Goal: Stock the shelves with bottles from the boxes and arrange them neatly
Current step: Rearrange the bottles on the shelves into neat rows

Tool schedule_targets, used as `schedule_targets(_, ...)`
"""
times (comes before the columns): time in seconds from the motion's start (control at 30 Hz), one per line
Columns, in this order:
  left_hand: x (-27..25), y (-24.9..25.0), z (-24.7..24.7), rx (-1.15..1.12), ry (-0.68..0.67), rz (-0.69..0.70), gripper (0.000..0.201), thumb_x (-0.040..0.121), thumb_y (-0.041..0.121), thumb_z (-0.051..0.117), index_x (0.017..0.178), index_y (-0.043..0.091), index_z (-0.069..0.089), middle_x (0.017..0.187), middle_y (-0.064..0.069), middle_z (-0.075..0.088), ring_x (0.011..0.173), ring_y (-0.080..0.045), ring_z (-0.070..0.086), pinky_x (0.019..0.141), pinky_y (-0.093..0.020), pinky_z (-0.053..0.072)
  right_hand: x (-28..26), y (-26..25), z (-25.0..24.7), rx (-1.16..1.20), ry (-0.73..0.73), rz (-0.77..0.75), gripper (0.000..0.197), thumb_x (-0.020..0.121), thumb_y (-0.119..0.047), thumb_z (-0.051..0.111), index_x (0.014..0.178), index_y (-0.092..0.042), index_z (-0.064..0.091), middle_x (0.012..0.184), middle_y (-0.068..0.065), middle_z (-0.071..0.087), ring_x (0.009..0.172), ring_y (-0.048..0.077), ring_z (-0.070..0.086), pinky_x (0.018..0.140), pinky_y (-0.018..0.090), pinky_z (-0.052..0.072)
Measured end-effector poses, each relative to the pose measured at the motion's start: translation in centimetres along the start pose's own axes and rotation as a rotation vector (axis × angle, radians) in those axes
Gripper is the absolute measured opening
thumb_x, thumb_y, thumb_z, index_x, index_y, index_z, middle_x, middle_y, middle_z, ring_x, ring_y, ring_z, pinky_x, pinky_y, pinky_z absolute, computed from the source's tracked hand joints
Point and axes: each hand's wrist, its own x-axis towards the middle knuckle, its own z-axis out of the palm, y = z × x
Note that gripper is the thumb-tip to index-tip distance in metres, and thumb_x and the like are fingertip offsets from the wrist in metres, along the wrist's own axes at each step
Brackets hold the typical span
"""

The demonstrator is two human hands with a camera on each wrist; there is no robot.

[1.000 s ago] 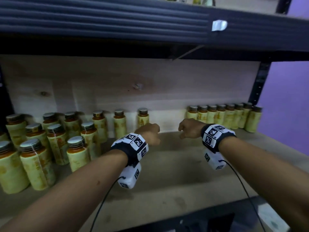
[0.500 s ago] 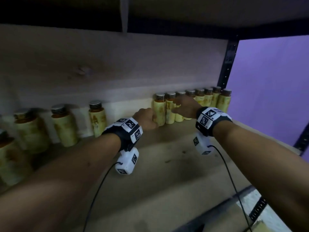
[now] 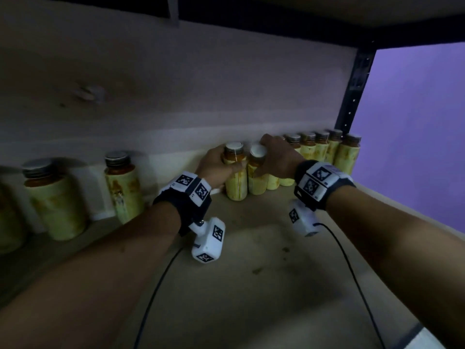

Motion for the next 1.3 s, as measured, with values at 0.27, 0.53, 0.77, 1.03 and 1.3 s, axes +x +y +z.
schedule_targets(0.27, -6.4, 0.9, -3.3, -0.006, 0.129, -0.063, 0.034, 0.085, 0.028, 0.072, 0.116, 0.016, 0.067, 0.114, -0.006, 0.068, 0.103, -0.025, 0.065, 0.087, -0.049, 0.056, -6.2, -4.4, -0.2, 0.138, 0.016, -0.093, 0.060, 0.061, -0.024, 0.091, 0.104, -0.016, 0.051, 0.093, -0.005, 0.055, 0.088, 0.019, 0.056, 0.058, 0.027, 0.040)
schedule_targets(0.53, -15.3, 1.3, -10.6, 0.149, 0.272, -0.133, 0.033, 0.079, 0.036, 0.077, 0.104, 0.016, 0.072, 0.102, -0.003, 0.073, 0.094, -0.017, 0.068, 0.084, -0.041, 0.057, -12.1, -13.3, 1.0, 0.375, -0.132, -0.127, 0.048, 0.060, -0.029, 0.092, 0.098, -0.020, 0.063, 0.090, -0.004, 0.067, 0.082, 0.012, 0.065, 0.064, 0.028, 0.053)
schedule_targets(0.77, -19.3, 1.3, -16.1, 0.354, 0.434, -0.244, 0.038, 0.078, 0.043, 0.076, 0.104, 0.016, 0.069, 0.106, -0.002, 0.071, 0.097, -0.022, 0.066, 0.081, -0.032, 0.052, -13.7, -19.6, 3.6, 0.364, -0.163, -0.151, 0.040, 0.065, -0.034, 0.088, 0.095, -0.019, 0.065, 0.094, -0.001, 0.070, 0.085, 0.016, 0.067, 0.077, 0.034, 0.057)
schedule_targets(1.03, -21.3, 1.2, -19.3, 0.493, 0.514, -0.329, 0.039, 0.085, 0.036, 0.070, 0.114, 0.010, 0.065, 0.116, -0.010, 0.068, 0.106, -0.030, 0.064, 0.088, -0.035, 0.052, -14.1, -21.7, 4.7, 0.258, -0.100, -0.094, 0.041, 0.073, -0.038, 0.083, 0.094, -0.021, 0.053, 0.092, -0.001, 0.059, 0.082, 0.020, 0.056, 0.071, 0.029, 0.042)
schedule_targets(1.3, -22.0, 1.4, -20.8, 0.571, 0.525, -0.385, 0.042, 0.089, 0.036, 0.066, 0.116, 0.005, 0.059, 0.118, -0.014, 0.065, 0.107, -0.032, 0.061, 0.093, -0.042, 0.050, -14.3, -22.7, 5.5, 0.280, -0.098, -0.102, 0.044, 0.076, -0.038, 0.082, 0.102, -0.019, 0.053, 0.108, 0.006, 0.066, 0.095, 0.026, 0.063, 0.076, 0.032, 0.047)
